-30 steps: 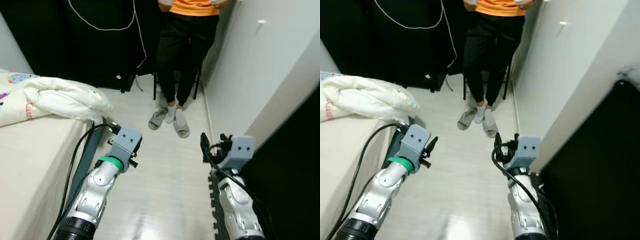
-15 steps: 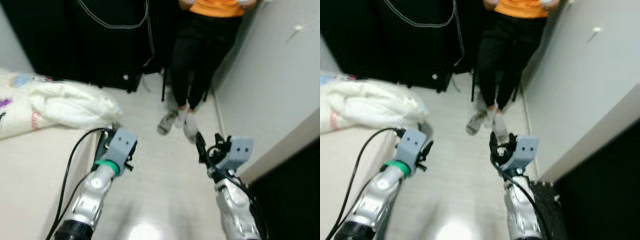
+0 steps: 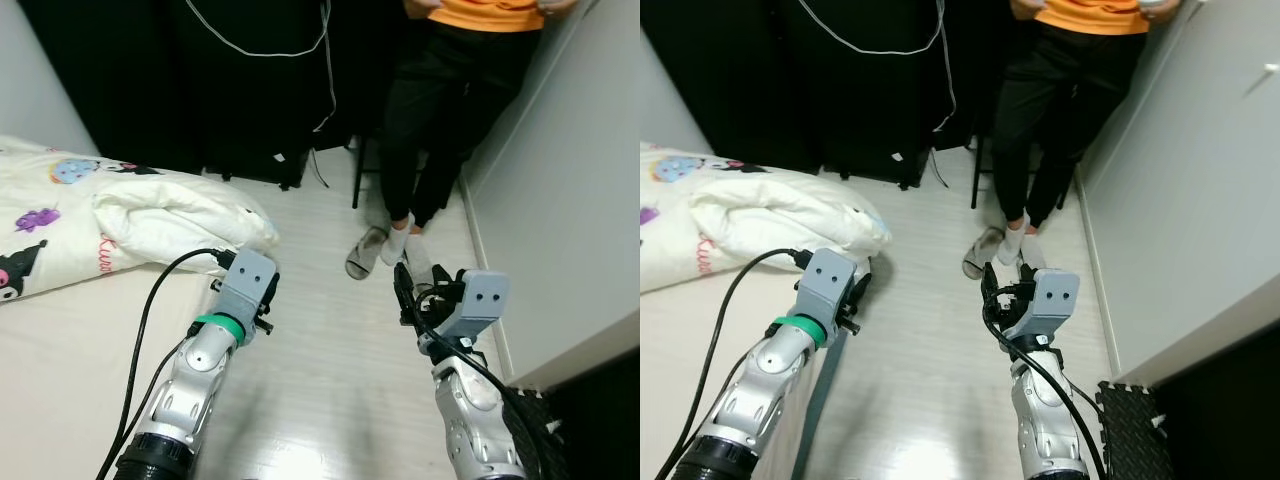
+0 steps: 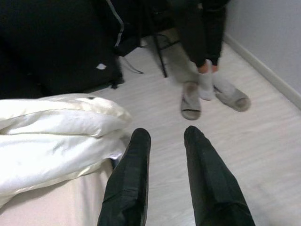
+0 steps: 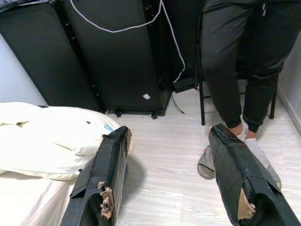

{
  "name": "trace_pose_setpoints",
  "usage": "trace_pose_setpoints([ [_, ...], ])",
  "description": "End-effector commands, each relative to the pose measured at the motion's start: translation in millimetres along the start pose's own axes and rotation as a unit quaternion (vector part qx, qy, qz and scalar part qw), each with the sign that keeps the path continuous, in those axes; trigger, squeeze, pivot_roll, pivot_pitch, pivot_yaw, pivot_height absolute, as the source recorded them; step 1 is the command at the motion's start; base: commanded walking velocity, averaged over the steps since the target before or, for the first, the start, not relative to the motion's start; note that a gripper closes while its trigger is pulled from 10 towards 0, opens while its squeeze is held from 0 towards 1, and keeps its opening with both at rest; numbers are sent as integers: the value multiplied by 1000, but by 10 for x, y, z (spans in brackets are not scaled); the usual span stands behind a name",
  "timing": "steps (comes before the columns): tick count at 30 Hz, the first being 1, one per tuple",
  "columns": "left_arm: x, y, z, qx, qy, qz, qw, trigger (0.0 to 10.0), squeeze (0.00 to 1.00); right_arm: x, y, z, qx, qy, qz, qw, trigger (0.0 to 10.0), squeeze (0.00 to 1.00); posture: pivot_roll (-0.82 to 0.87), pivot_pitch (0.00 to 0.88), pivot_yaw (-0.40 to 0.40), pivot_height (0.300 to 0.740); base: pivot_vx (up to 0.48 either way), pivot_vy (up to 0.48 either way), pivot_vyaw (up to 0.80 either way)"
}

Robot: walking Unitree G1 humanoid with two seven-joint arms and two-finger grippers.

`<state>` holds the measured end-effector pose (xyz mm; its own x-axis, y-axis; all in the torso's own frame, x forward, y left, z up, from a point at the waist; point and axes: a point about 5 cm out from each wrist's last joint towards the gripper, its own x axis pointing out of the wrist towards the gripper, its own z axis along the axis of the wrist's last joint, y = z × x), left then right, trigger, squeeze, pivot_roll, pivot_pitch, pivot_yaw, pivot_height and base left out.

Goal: Clean up the room

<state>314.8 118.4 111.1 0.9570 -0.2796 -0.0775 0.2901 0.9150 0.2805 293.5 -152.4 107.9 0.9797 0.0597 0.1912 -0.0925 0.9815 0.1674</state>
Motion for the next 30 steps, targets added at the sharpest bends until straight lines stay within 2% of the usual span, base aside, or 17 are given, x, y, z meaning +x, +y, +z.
trace_pose_setpoints([
  [1, 4, -44, -38, 0, 12, -6, 1000, 10000, 0, -57, -79, -31, -1, 9, -14, 1000, 10000, 0, -9, 79, 63, 740, 0, 0, 0],
  [5, 6, -42, -29, -3, 6, -9, 1000, 10000, 0, -72, -79, -37, -1, 9, -16, 1000, 10000, 0, -10, 83, 69, 740, 0, 0, 0],
  [6, 7, -37, -23, 1, 4, -9, 1000, 10000, 71, -74, -78, -41, -1, 10, -16, 1000, 10000, 0, -10, 83, 69, 740, 0, 0, 0],
  [8, 7, -33, -19, 3, 3, -8, 1000, 10000, 71, -76, -77, -43, -1, 11, -16, 1000, 10000, 0, -10, 83, 69, 740, 0, 0, 0],
  [9, 11, -24, -19, 10, 4, -5, 1000, 10000, 141, -79, -78, -50, -1, 12, -16, 1000, 10000, 0, -10, 83, 69, 740, 352, 0, 0],
  [13, 17, -1, -22, 32, 4, 1, 999, 10000, 212, -89, -84, -68, -1, 15, -18, 1000, 10000, 0, -9, 88, 69, 740, 396, 0, 0],
  [22, 19, 18, -39, 35, 10, 5, 999, 10000, 204, -113, -134, -104, 4, 29, -31, 999, 10000, 0, -9, 92, 70, 740, 429, 0, 0],
  [30, 20, 20, -38, 33, 11, 6, 999, 10000, 204, -117, -142, -103, 9, 29, -36, 999, 10000, 0, -9, 96, 70, 740, 444, 0, -702],
])
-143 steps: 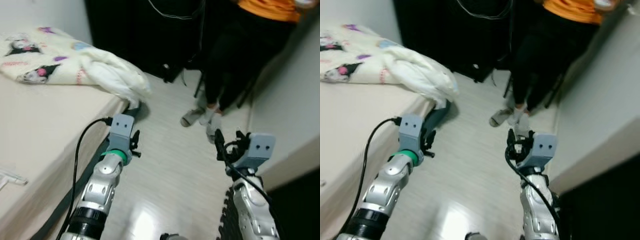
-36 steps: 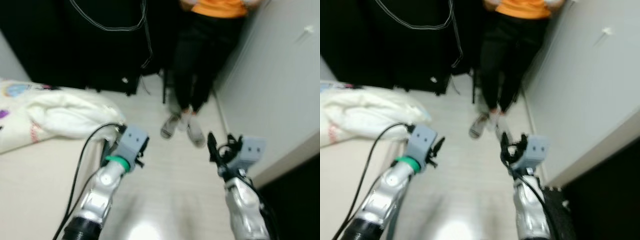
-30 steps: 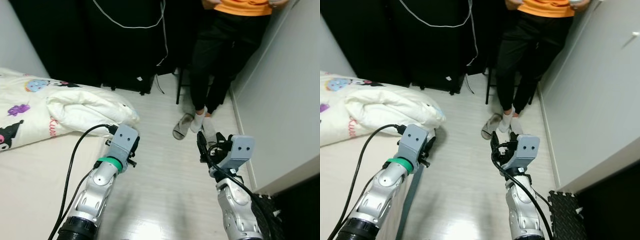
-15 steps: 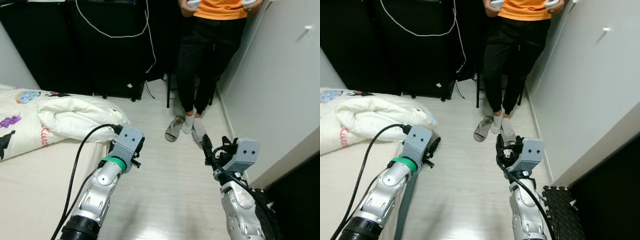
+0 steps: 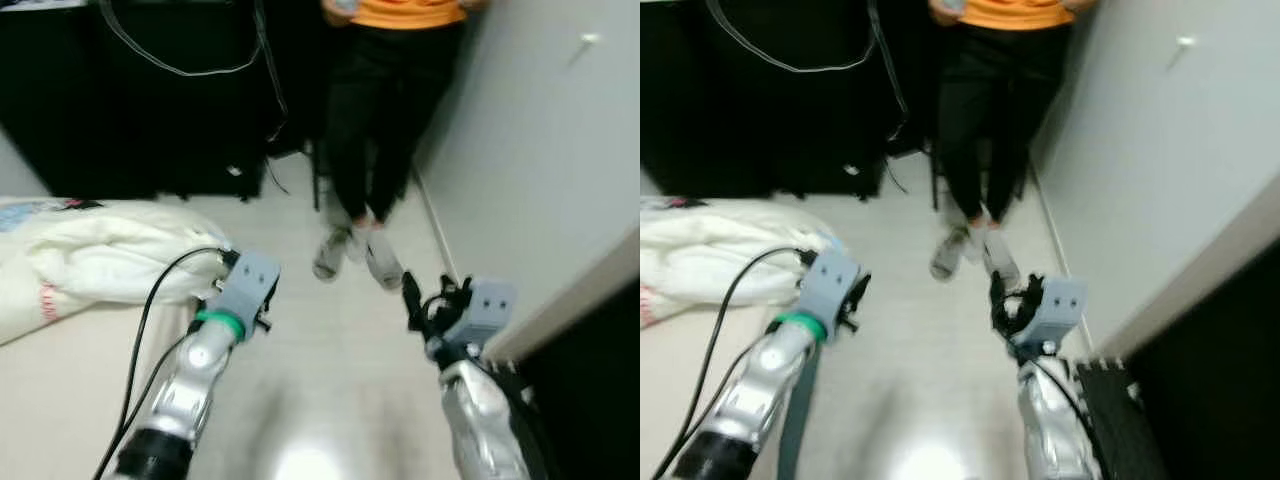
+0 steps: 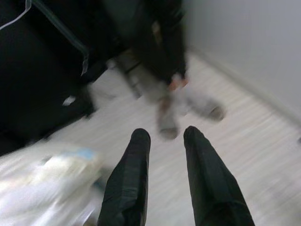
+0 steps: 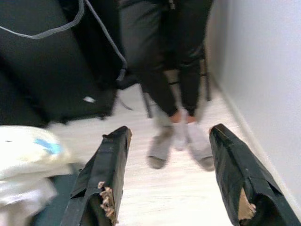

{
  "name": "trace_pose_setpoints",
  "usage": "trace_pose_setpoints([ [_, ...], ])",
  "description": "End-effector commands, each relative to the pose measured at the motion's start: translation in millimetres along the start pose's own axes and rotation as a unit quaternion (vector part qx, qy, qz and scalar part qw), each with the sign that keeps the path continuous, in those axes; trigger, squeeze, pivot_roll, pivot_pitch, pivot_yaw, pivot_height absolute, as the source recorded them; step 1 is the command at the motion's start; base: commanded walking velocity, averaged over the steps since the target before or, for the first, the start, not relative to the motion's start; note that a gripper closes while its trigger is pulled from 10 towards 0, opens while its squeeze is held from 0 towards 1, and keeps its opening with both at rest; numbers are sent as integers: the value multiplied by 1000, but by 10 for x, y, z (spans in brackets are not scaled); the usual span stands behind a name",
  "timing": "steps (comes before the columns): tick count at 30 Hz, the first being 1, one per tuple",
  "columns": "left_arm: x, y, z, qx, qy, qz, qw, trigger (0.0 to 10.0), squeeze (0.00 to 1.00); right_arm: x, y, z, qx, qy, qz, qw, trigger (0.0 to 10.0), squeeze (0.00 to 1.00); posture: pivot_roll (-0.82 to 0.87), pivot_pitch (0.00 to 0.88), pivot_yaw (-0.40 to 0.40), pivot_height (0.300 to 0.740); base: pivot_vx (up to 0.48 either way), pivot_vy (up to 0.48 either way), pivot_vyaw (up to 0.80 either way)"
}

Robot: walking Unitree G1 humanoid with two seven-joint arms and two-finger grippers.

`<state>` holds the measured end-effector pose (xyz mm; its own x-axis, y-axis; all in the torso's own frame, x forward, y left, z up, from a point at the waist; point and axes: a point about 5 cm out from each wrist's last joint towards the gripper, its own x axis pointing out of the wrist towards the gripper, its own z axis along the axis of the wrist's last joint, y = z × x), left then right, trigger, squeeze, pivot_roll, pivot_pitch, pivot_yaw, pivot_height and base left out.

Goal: Clean up the room

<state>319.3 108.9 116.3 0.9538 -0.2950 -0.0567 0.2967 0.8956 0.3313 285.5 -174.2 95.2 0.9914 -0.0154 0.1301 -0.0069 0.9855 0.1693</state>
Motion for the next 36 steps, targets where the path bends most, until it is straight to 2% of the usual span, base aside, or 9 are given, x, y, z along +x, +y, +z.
trace_pose_setpoints([
  [1, -49, 72, -117, 6, 24, 9, 1000, 10000, 204, -6, 86, -34, 14, 6, 7, 1000, 10000, 0, -9, 96, 70, 740, 446, 0, -800],
  [6, -43, 68, -122, 6, 24, 10, 1000, 10000, 204, -2, 76, -36, 15, 8, 6, 1000, 10000, 0, -9, 96, 70, 740, 450, 0, -800],
  [24, -45, 65, -131, 6, 26, 12, 1000, 10000, 188, -14, 106, -37, 3, 9, 17, 1000, 10000, 0, -10, 99, 70, 740, 438, 0, 0],
  [36, -49, 53, -156, 6, 33, 12, 999, 10000, 173, -23, 120, -81, 14, 26, 24, 999, 10000, 0, -10, 101, 66, 740, 291, 0, 0],
])
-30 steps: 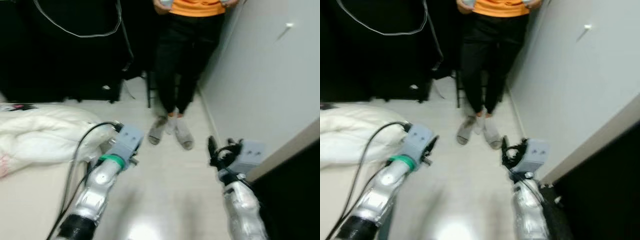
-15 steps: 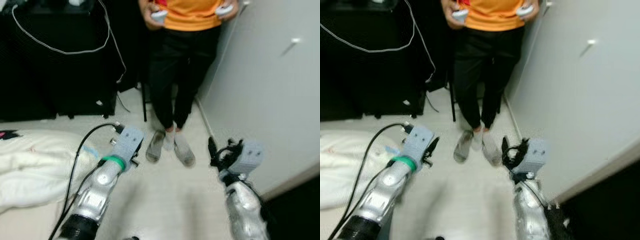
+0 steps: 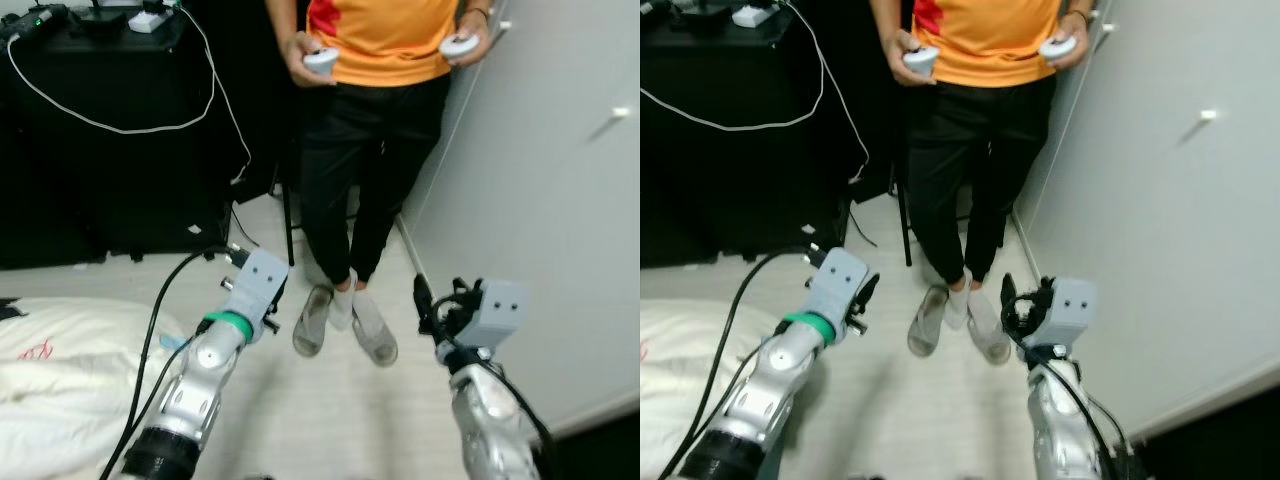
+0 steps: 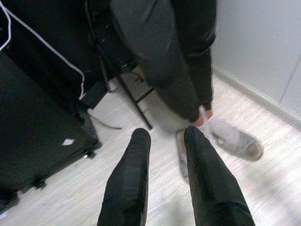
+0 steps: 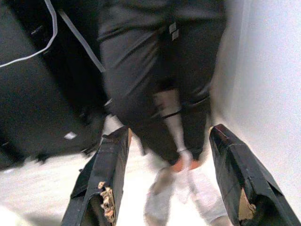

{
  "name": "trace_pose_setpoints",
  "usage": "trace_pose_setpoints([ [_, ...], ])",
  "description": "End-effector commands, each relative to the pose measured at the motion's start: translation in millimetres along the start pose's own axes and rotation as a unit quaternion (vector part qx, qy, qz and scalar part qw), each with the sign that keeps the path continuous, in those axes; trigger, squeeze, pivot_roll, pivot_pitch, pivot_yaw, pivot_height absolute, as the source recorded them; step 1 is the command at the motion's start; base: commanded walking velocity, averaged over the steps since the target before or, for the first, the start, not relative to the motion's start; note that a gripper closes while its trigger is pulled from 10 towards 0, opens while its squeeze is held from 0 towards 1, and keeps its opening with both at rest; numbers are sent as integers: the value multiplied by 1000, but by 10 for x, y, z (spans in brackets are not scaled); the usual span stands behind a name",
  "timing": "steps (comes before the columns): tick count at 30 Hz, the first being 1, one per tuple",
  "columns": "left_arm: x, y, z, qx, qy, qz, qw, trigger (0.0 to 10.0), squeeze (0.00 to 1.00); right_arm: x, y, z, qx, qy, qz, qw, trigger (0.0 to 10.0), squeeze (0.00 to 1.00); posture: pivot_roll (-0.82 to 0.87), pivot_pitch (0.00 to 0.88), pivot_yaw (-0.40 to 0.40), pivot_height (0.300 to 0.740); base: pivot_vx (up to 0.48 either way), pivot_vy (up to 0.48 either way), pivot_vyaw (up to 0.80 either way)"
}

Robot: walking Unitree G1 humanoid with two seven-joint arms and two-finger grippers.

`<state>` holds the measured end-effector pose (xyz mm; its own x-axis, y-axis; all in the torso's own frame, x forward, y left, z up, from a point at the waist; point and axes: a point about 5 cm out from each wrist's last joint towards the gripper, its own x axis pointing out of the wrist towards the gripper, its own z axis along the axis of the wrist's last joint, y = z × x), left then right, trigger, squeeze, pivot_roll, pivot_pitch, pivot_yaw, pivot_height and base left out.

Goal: Clean up the room

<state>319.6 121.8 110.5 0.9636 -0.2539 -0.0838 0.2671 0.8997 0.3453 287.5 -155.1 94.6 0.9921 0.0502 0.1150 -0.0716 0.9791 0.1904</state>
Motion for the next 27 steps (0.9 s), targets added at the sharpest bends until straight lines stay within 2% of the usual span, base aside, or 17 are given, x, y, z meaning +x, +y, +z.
trace_pose_setpoints([
  [1, -15, -44, -59, 0, 13, -4, 1000, 10000, 173, -42, -66, -39, 0, 12, -7, 1000, 10000, 0, -10, 101, 66, 740, 277, 0, 0],
  [6, -15, -50, -66, -3, 17, -3, 1000, 10000, 137, -45, -63, -53, -17, 17, -3, 1000, 10000, 0, -10, 101, 66, 740, 112, 0, 0],
  [7, -20, -80, -109, -13, 32, -9, 999, 10000, 0, -48, -74, -58, -24, 17, 0, 1000, 10000, 0, -10, 101, 66, 740, 0, 0, 0],
  [10, -25, -99, -135, -20, 41, -15, 999, 10000, 0, -52, -80, -62, -23, 18, 0, 1000, 10000, 0, -10, 101, 66, 740, 0, 0, 0],
  [13, -45, -125, -194, -26, 53, -26, 998, 10000, 0, -67, -95, -88, -23, 24, 0, 999, 10000, 0, -10, 101, 66, 740, 0, 0, 763],
  [14, -83, -149, -311, -34, 74, -39, 996, 10000, 0, -97, -141, -161, -33, 43, -8, 998, 10000, 0, -8, 103, 65, 740, 0, 0, 763],
  [15, -83, -149, -311, -34, 74, -39, 996, 10000, 0, -97, -141, -161, -33, 43, -8, 998, 10000, 0, -8, 103, 65, 740, 0, 0, 763],
  [16, -271, -126, -787, 3, 150, -53, 987, 10000, 0, -301, -425, -446, -53, 110, -55, 991, 10000, 0, -8, 103, 65, 740, 0, 0, 769],
  [17, -271, -126, -787, 3, 150, -53, 987, 10000, 0, -301, -425, -446, -53, 110, -55, 991, 10000, 0, -8, 103, 65, 740, 0, 0, 769],
  [19, -467, -53, -1155, 28, 219, -53, 974, 10000, 0, -529, -653, -683, -65, 171, -92, 979, 10000, 0, -16, 98, 62, 740, 0, 0, 772],
  [20, -467, -53, -1155, 28, 219, -53, 974, 10000, 0, -529, -653, -683, -65, 171, -92, 979, 10000, 0, -16, 98, 62, 740, 0, 0, 775],
  [22, -639, 2, -1400, 42, 271, -52, 960, 10000, 0, -745, -768, -897, -68, 234, -112, 963, 10000, 0, -17, 86, 50, 740, 0, 0, 769],
  [24, -639, 2, -1400, 42, 271, -52, 960, 10000, 0, -745, -768, -897, -68, 234, -112, 963, 10000, 0, -17, 86, 50, 740, 0, 0, 769],
  [25, -755, -2, -1533, 42, 302, -59, 951, 10000, 0, -883, -782, -1033, -65, 274, -115, 953, 10000, 0, -16, 80, 42, 740, 0, 0, 763],
  [27, -755, -2, -1533, 42, 302, -59, 951, 10000, 0, -883, -782, -1033, -65, 274, -115, 953, 10000, 0, -16, 80, 42, 740, 0, 0, 763],
])
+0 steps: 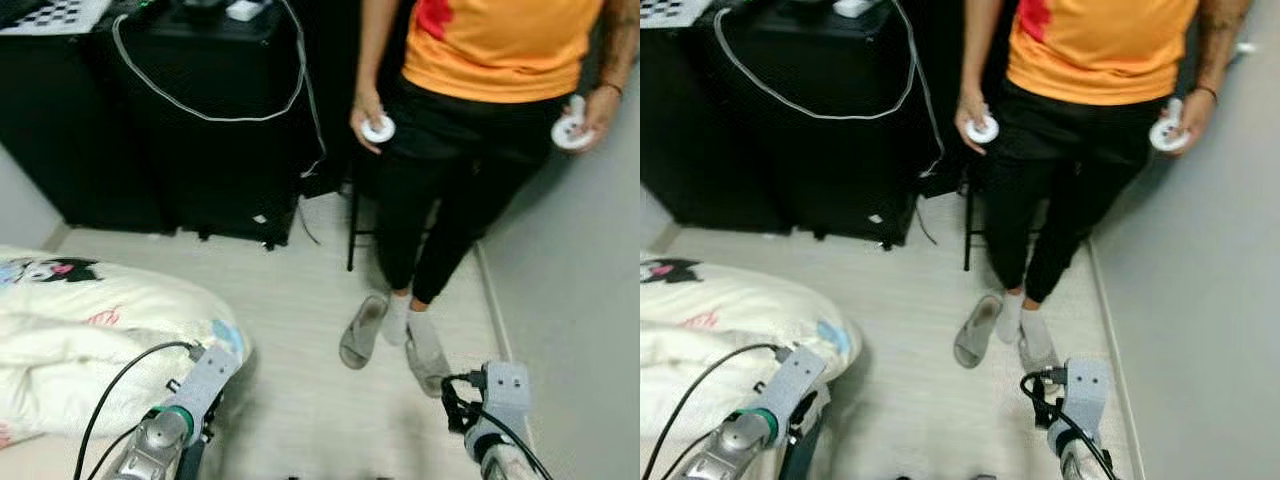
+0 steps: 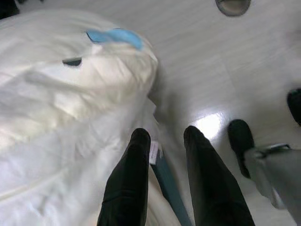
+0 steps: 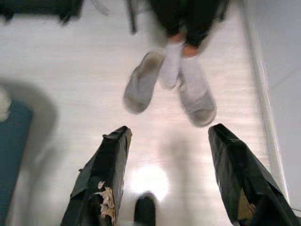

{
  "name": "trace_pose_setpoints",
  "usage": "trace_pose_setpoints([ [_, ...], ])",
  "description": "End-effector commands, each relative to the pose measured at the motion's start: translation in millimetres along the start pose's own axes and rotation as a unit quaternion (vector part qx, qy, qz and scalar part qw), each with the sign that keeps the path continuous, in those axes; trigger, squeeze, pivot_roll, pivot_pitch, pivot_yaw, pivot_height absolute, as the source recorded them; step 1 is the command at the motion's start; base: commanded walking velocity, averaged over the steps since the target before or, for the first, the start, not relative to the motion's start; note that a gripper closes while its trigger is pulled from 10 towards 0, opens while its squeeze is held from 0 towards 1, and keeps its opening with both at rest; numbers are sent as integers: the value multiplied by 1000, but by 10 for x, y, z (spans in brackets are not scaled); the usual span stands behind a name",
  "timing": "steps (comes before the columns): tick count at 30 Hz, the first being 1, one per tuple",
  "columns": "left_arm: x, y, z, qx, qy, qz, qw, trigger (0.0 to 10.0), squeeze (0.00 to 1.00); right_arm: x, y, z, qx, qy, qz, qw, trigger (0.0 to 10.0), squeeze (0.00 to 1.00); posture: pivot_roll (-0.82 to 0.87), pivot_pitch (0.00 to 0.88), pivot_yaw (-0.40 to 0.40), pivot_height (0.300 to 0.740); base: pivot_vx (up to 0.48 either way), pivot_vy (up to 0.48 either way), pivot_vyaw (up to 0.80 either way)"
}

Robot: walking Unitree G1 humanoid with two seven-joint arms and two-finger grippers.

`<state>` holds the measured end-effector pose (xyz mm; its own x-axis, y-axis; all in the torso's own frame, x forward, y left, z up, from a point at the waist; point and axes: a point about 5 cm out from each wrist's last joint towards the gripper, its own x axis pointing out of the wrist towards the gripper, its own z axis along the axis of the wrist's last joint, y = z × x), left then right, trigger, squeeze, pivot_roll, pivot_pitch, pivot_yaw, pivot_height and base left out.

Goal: Clean up the room

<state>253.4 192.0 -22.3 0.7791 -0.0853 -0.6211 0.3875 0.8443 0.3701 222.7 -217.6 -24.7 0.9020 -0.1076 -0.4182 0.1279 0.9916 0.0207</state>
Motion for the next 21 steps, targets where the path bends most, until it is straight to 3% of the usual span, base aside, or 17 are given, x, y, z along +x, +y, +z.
trace_pose_setpoints([
  [1, -40, -53, -207, 7, 35, -13, 999, 10000, 0, -86, 23, -253, 4, 55, 1, 998, 10000, 0, -15, 74, 34, 740, 0, 0, 763],
  [2, -40, -53, -207, 7, 35, -13, 999, 10000, 0, -86, 23, -253, 4, 55, 1, 998, 10000, 0, -15, 74, 34, 740, 0, 0, 763],
  [4, -79, -115, -446, -70, 92, -2, 993, 10000, 0, -191, 139, -571, 55, 138, 12, 989, 10000, 0, 6, 39, -3, 740, 0, 0, 734],
  [5, -79, -115, -446, -70, 92, -2, 993, 10000, 0, -191, 139, -571, 55, 138, 12, 989, 10000, 0, 6, 39, -3, 740, 0, 0, 731],
  [7, -100, -139, -561, -106, 118, 12, 987, 10000, 0, -249, 255, -732, 71, 186, 29, 979, 10000, 0, 23, 32, -17, 740, 0, 0, 728],
  [12, -152, -190, -703, -52, 139, -7, 989, 10000, 0, -254, 306, -772, 18, 206, 65, 976, 10000, 0, 40, 33, -24, 740, 0, 0, 725],
  [21, -145, -195, -698, -73, 136, -13, 988, 10000, 0, -225, 206, -724, 32, 188, 39, 981, 10000, 0, 16, 50, -11, 740, 0, 0, 722],
])
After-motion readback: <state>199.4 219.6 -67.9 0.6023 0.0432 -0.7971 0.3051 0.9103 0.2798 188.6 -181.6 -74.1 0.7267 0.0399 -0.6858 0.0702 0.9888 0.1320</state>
